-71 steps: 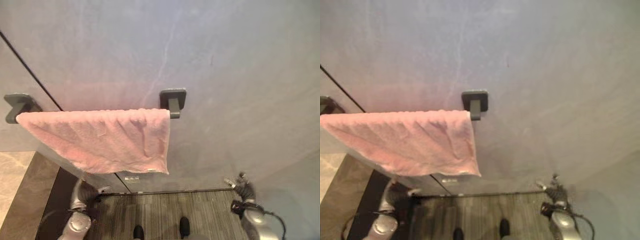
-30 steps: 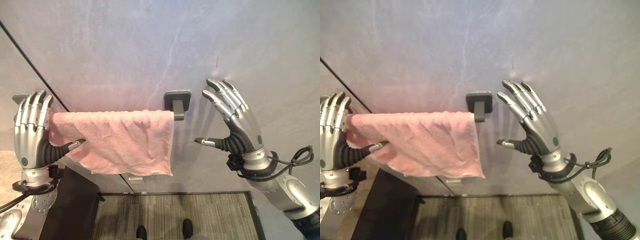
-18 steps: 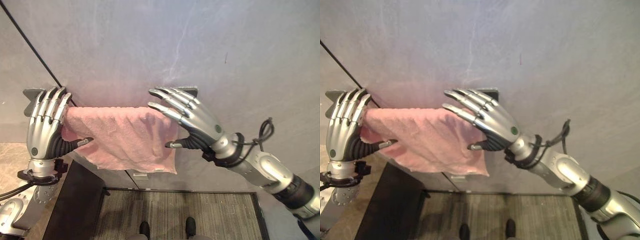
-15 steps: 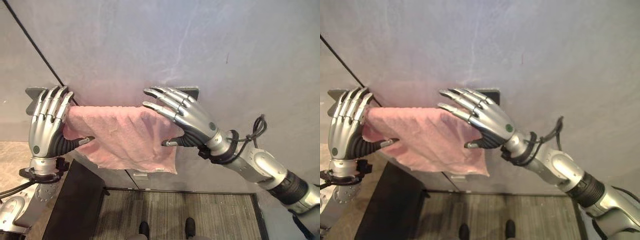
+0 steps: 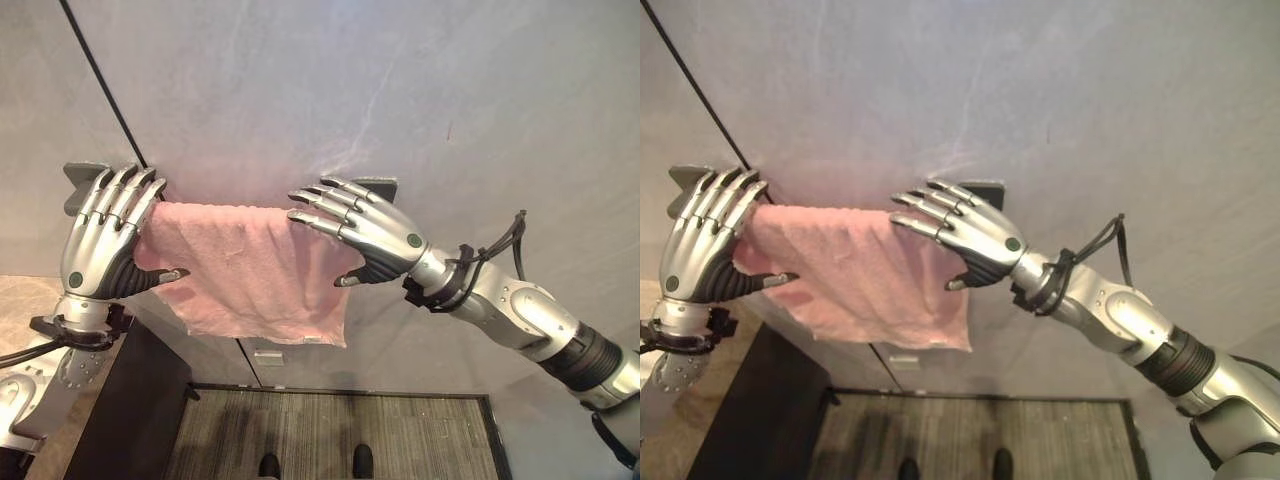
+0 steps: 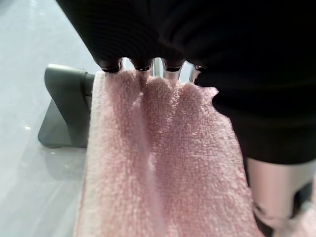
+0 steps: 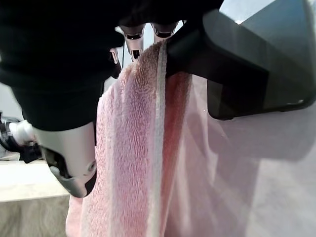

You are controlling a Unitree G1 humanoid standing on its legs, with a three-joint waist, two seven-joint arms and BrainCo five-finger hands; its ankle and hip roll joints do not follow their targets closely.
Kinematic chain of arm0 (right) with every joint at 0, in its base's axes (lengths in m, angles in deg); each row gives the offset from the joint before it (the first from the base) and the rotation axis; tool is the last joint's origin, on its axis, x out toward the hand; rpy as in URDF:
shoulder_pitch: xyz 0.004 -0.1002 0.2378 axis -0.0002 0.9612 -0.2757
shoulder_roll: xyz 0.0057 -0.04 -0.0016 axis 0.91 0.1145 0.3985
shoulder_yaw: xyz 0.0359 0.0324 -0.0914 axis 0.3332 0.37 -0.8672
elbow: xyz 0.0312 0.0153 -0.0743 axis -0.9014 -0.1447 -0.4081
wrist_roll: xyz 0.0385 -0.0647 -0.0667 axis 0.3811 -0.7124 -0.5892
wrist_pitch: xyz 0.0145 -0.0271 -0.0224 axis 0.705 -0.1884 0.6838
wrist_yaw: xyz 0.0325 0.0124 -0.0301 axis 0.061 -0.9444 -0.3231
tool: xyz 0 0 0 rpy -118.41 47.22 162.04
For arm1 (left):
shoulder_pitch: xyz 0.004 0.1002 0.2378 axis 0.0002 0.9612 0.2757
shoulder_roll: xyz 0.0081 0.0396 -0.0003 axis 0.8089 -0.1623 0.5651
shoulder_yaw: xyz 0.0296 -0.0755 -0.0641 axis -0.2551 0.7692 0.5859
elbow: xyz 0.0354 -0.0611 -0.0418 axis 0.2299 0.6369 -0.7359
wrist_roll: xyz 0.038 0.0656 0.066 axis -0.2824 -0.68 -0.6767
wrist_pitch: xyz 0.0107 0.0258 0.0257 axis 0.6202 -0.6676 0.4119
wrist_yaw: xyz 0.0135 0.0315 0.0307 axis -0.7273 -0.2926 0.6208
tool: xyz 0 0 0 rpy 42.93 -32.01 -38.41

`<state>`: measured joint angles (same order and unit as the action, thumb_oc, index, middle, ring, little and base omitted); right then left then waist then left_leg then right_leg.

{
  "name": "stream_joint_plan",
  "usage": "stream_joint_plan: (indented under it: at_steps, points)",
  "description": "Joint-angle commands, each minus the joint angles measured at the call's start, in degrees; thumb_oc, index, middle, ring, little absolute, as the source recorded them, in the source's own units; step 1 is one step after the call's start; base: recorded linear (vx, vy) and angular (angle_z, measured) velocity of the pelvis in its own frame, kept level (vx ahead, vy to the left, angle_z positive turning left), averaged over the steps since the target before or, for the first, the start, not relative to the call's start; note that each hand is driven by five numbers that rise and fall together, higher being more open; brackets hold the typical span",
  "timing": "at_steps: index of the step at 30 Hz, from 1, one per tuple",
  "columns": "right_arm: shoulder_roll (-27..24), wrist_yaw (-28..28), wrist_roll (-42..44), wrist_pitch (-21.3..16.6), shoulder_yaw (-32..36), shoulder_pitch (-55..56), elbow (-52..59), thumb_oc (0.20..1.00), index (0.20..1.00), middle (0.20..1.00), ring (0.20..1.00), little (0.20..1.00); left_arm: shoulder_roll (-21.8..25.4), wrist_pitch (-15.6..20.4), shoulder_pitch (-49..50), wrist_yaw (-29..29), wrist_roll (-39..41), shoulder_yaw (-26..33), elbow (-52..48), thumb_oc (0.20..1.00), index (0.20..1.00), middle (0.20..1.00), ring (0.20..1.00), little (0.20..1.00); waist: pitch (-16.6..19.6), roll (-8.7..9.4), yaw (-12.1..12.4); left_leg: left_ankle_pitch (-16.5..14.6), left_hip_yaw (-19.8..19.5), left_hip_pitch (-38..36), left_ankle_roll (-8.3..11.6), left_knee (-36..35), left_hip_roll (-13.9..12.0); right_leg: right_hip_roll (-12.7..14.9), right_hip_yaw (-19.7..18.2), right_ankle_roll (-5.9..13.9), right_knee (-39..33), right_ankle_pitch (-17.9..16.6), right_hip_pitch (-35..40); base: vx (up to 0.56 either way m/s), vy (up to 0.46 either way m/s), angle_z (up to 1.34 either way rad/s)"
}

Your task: Put brush and paste in cup on sink, flatten towel.

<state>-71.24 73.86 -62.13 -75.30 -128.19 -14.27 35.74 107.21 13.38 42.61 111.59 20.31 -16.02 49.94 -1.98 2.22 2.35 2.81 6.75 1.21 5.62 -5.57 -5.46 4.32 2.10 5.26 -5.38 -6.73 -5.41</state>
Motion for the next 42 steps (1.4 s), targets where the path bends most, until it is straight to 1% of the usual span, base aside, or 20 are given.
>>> stream_joint_plan:
  at_steps: [1,6,11,16,26,28,30,32,35,36,37,39,41,42]
  points:
    - [-4.50,6.15,-1.30,0.03,-7.22,2.90,-3.98,1.000,1.000,1.000,1.000,1.000,2.16,0.99,2.61,-9.91,1.05,-7.87,5.81,1.000,1.000,1.000,1.000,1.000,-1.92,2.07,-1.92,-0.32,-0.85,1.18,1.29,0.57,-2.02,8.48,-2.14,7.07,0.47,0.52,0.27,0.01,0.003,0.03]
    - [-6.66,5.33,-5.45,0.10,-8.52,4.94,-9.27,1.000,1.000,1.000,1.000,1.000,2.97,1.22,2.03,-11.49,0.86,-10.06,7.97,1.000,1.000,1.000,1.000,1.000,-1.62,2.00,-2.39,-0.42,-0.84,0.88,1.31,0.57,-2.09,8.42,-2.14,7.10,0.49,0.65,0.55,0.00,0.000,0.00]
    - [-4.84,3.93,-9.90,1.11,-9.55,6.84,-16.94,1.000,1.000,1.000,1.000,1.000,1.77,0.65,0.73,-12.06,0.42,-12.07,11.12,1.000,1.000,1.000,1.000,1.000,-1.53,1.64,-2.47,-0.54,-0.94,0.57,1.27,0.57,-2.11,8.44,-2.09,7.05,0.51,0.94,0.84,0.00,0.000,0.00]
    - [-3.25,2.87,-12.44,2.06,-8.43,9.39,-21.08,1.000,1.000,1.000,1.000,1.000,-0.85,0.03,0.18,-11.84,1.30,-12.36,14.71,1.000,1.000,1.000,1.000,1.000,-1.58,1.19,-2.66,-0.51,-1.02,0.53,1.24,0.57,-2.09,8.52,-2.14,6.95,0.49,1.03,0.89,0.00,0.000,0.00]
    - [-2.09,3.18,-13.17,3.04,-7.45,10.15,-21.89,1.000,1.000,1.000,1.000,1.000,-3.31,-0.26,-0.37,-13.07,3.11,-13.19,16.27,1.000,1.000,1.000,1.000,1.000,-1.24,0.61,-2.97,-0.44,-1.06,0.63,1.26,0.57,-2.11,8.54,-2.08,6.90,0.42,1.17,0.98,0.00,-0.002,0.03]
    - [-1.70,3.29,-13.18,3.44,-7.09,10.26,-22.46,1.000,1.000,1.000,1.000,1.000,-4.14,-0.26,-0.46,-13.25,3.77,-13.24,16.67,1.000,1.000,1.000,1.000,1.000,-1.15,0.53,-2.99,-0.43,-1.05,0.63,1.25,0.57,-2.07,8.56,-2.05,6.86,0.43,1.17,1.06,0.00,-0.003,0.05]
    - [-0.54,2.81,-12.84,4.18,-6.30,10.53,-23.80,1.000,1.000,1.000,1.000,1.000,-6.00,-0.42,-0.74,-12.97,5.66,-13.24,17.67,1.000,1.000,1.000,1.000,1.000,-0.99,0.48,-3.00,-0.40,-1.08,0.61,1.20,0.57,-2.00,8.57,-2.03,6.79,0.43,1.09,1.08,0.00,-0.005,0.05]
    - [-0.30,2.65,-12.70,4.33,-5.98,10.80,-23.90,1.000,1.000,1.000,1.000,1.000,-6.33,-0.50,-0.73,-12.87,6.00,-13.14,17.78,1.000,1.000,1.000,1.000,1.000,-0.99,0.45,-2.98,-0.37,-1.10,0.62,1.19,0.57,-2.00,8.58,-2.03,6.76,0.44,1.06,1.07,0.00,-0.003,-0.06]
    - [0.17,2.60,-12.10,4.52,-5.05,11.21,-22.37,1.000,1.000,1.000,1.000,1.000,-7.42,-0.78,-0.81,-12.76,6.93,-13.02,18.21,1.000,1.000,1.000,1.000,1.000,-0.85,0.43,-2.99,-0.36,-1.09,0.57,1.15,0.57,-1.94,8.59,-1.92,6.69,0.43,1.10,1.14,0.00,-0.003,0.20]
    - [0.87,2.16,-9.93,4.40,-3.62,11.27,-19.39,1.000,1.000,1.000,1.000,1.000,-8.27,-1.08,-1.04,-12.55,7.36,-12.84,17.95,1.000,1.000,1.000,1.000,1.000,-0.68,0.37,-3.06,-0.40,-1.03,0.47,1.10,0.57,-1.97,8.60,-1.93,6.66,0.47,1.09,1.20,0.00,-0.003,-0.36]
    - [0.79,2.26,-9.85,4.43,-3.53,11.33,-19.23,1.000,1.000,1.000,1.000,1.000,-8.26,-1.09,-1.06,-12.56,7.36,-12.86,17.93,1.000,1.000,1.000,1.000,1.000,-0.70,0.38,-3.04,-0.40,-1.03,0.47,1.10,0.57,-1.97,8.60,-1.93,6.65,0.47,1.09,1.20,-0.01,-0.013,-0.23]
    - [3.22,2.01,-0.35,3.02,-0.02,13.23,-13.71,1.000,1.000,1.000,1.000,1.000,-8.78,-1.48,-1.33,-11.88,7.34,-12.14,16.98,1.000,1.000,1.000,1.000,1.000,-0.60,0.28,-3.12,-0.38,-0.99,0.45,1.09,0.57,-2.05,8.51,-2.01,6.63,0.45,1.18,1.28,-0.01,-0.015,0.46]
    - [3.96,2.32,4.48,2.28,2.08,13.98,-9.31,1.000,1.000,1.000,1.000,1.000,-8.99,-1.93,-1.43,-11.40,7.12,-11.61,16.58,1.000,1.000,1.000,1.000,1.000,-0.46,0.33,-3.12,-0.39,-0.91,0.37,1.11,0.57,-2.12,8.51,-2.04,6.61,0.47,1.20,1.35,0.00,-0.007,0.12]
    - [3.83,2.51,4.62,2.37,2.30,14.16,-9.01,1.000,1.000,1.000,1.000,1.000,-8.94,-1.95,-1.45,-11.42,7.12,-11.66,16.53,1.000,1.000,1.000,1.000,1.000,-0.47,0.37,-3.05,-0.39,-0.91,0.35,1.11,0.57,-2.11,8.51,-2.04,6.61,0.47,1.20,1.37,0.00,-0.006,-0.29]
